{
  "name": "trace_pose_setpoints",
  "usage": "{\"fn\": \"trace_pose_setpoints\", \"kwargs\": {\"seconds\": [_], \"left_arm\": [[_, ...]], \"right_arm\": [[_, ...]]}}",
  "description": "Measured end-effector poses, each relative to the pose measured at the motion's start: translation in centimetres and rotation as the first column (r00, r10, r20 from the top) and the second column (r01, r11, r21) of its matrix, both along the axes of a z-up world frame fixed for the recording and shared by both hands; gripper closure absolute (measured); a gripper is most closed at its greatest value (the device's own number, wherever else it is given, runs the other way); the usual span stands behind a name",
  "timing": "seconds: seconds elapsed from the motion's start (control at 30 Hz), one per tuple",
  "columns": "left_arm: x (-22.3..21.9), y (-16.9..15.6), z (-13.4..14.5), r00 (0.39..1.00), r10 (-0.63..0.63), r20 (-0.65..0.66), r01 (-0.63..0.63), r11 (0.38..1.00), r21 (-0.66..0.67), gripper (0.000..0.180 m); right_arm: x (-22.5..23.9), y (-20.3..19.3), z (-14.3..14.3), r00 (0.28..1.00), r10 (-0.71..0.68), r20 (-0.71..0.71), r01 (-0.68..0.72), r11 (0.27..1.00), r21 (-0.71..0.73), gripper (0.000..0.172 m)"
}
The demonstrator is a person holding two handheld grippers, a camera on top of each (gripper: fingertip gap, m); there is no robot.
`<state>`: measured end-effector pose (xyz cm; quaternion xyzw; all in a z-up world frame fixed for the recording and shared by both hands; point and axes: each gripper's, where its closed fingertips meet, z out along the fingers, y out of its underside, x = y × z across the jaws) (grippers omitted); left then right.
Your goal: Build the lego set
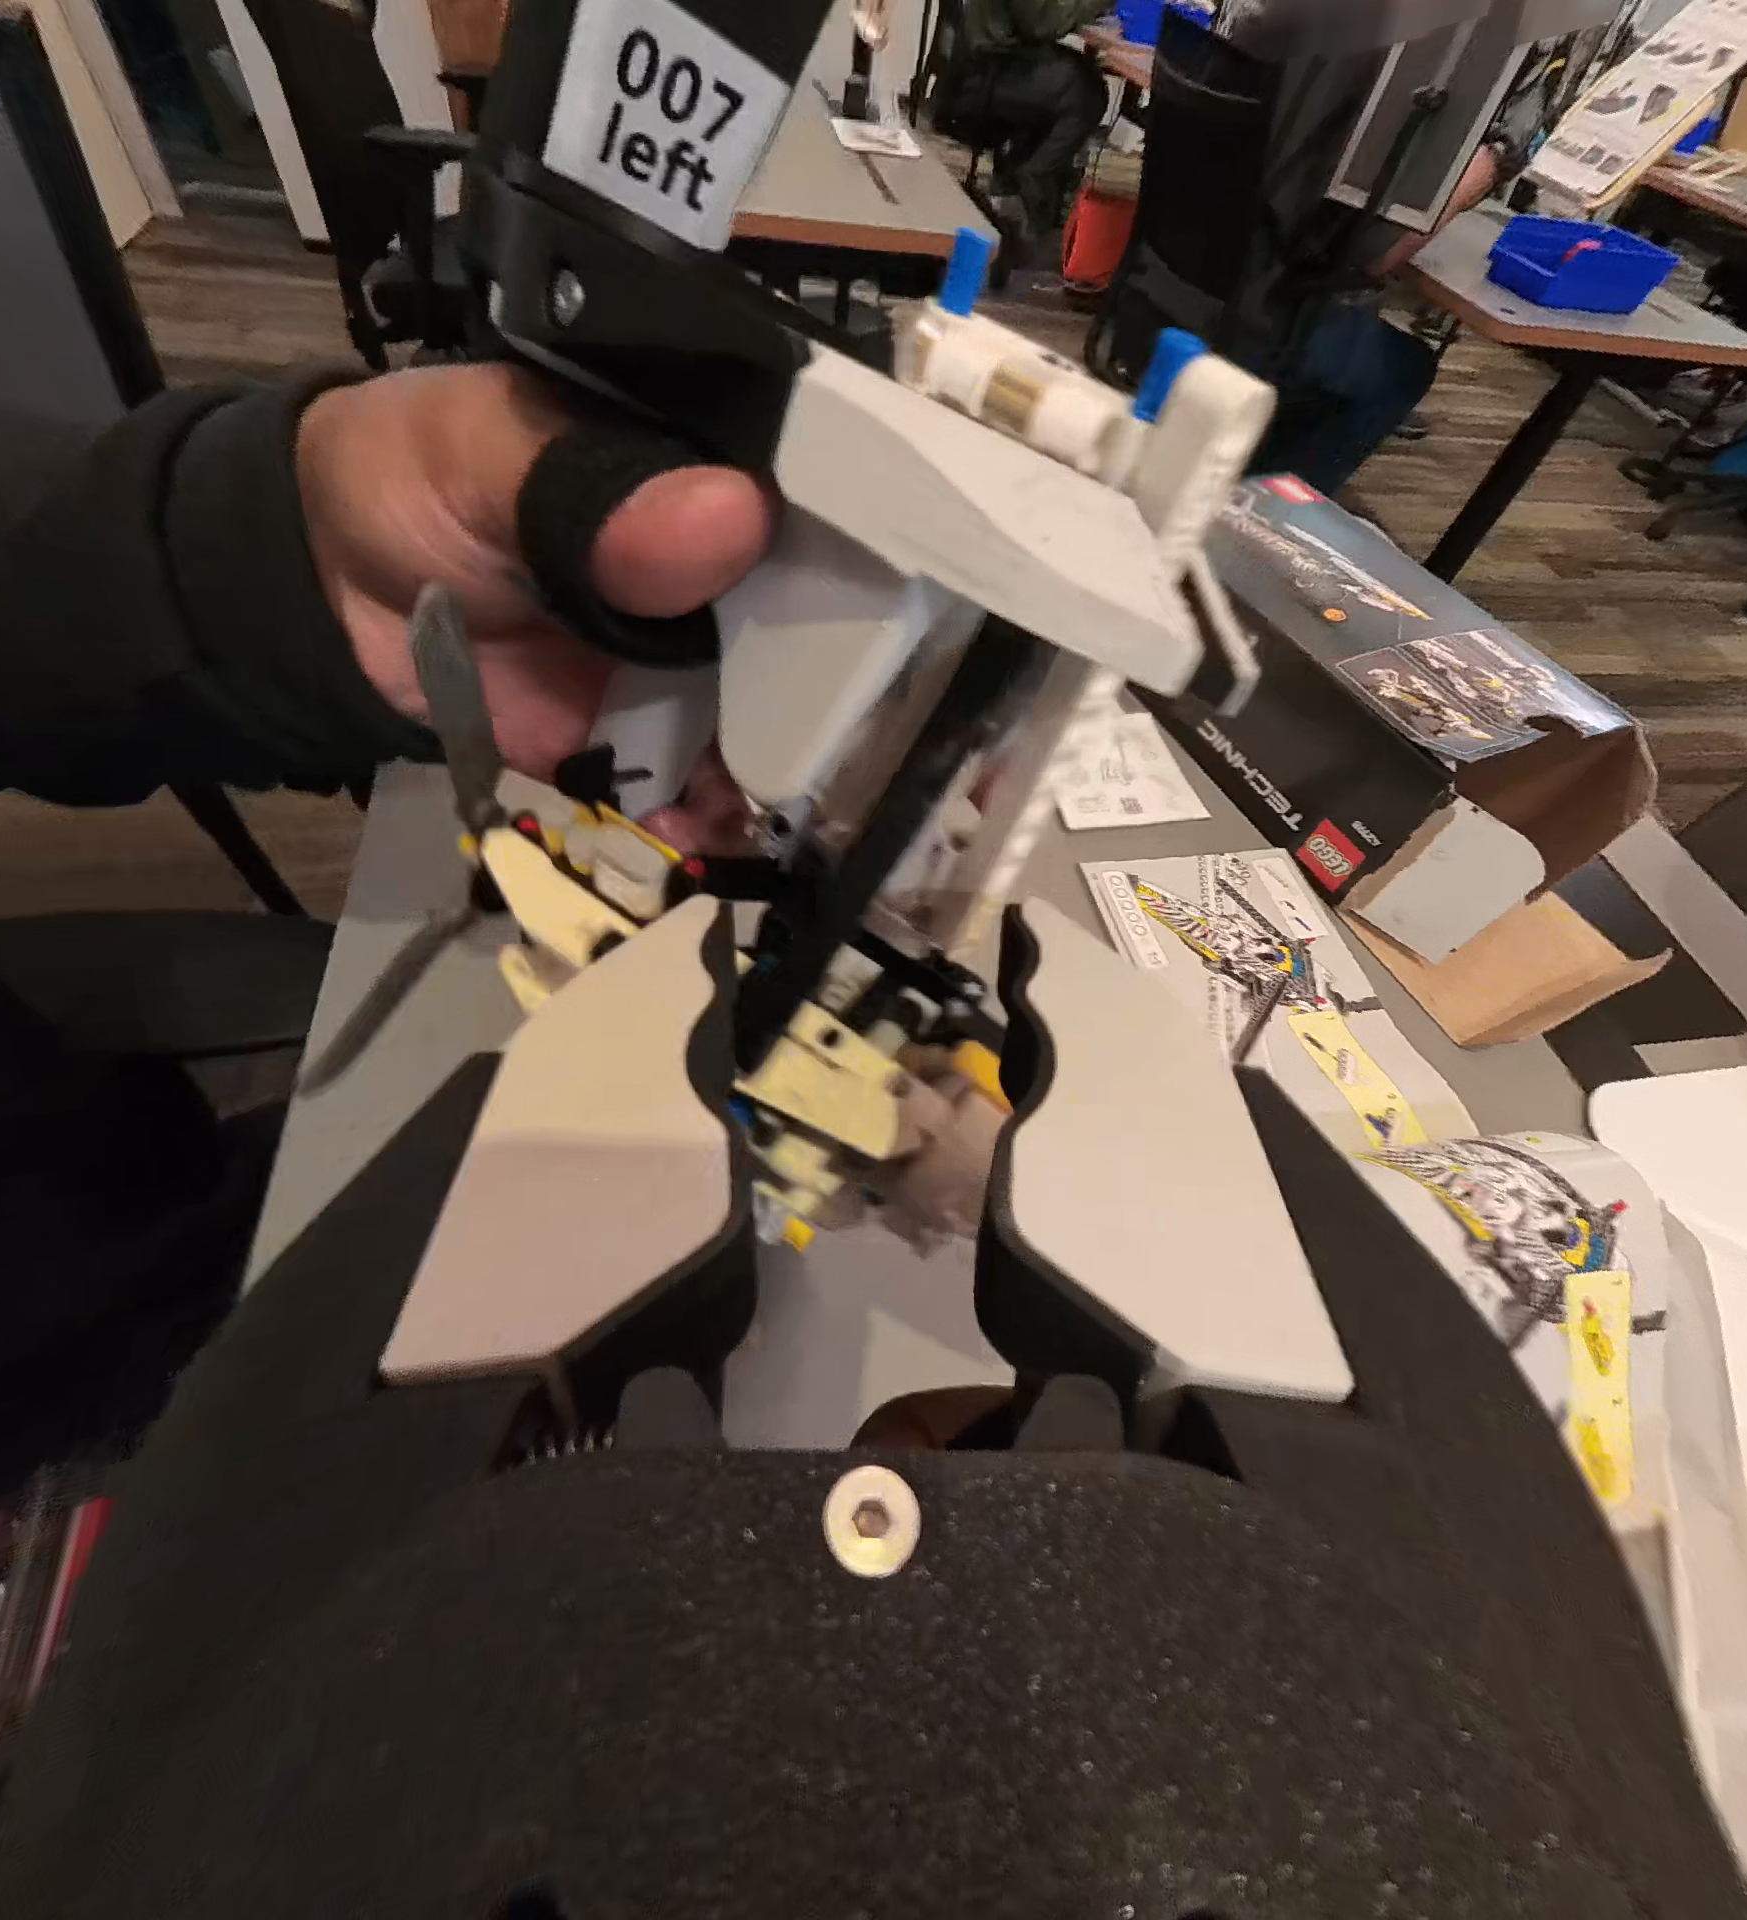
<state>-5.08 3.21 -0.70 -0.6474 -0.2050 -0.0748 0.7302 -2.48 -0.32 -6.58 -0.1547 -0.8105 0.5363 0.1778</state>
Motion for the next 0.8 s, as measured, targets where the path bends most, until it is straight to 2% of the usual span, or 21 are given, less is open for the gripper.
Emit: {"fn": "trace_pose_setpoints", "kwargs": {"seconds": [0.07,0.1,0.3,0.53,0.63,0.8], "left_arm": [[0.1,-0.2,-0.1,1.0,-0.015,-0.021,0.015,1.0,-0.012,0.167],[0.2,-0.2,-0.1,0.999,-0.028,-0.031,0.028,1.0,-0.013,0.167],[0.7,0.2,-0.1,0.986,-0.125,-0.113,0.121,0.992,-0.041,0.169],[1.7,1.4,-0.1,0.954,-0.265,-0.143,0.259,0.964,-0.058,0.17],[1.9,1.9,-0.1,0.944,-0.293,-0.154,0.287,0.956,-0.059,0.17],[2.2,2.2,-0.1,0.927,-0.335,-0.17,0.331,0.942,-0.054,0.171]], "right_arm": [[-0.3,1.0,0.2,0.999,0.033,-0.012,-0.033,0.999,0.02,0.119],[-0.3,1.4,0.4,0.998,0.063,-0.01,-0.063,0.998,0.023,0.127],[-1.8,3.2,0.1,0.986,0.159,-0.06,-0.151,0.982,0.113,0.138],[-1.2,1.9,-0.7,0.931,0.366,-0.011,-0.362,0.924,0.121,0.144],[-1.0,1.4,-0.9,0.914,0.405,-0.002,-0.403,0.91,0.098,0.156],[-0.8,1.0,-0.7,0.904,0.428,-0.017,-0.426,0.903,0.051,0.159]]}}
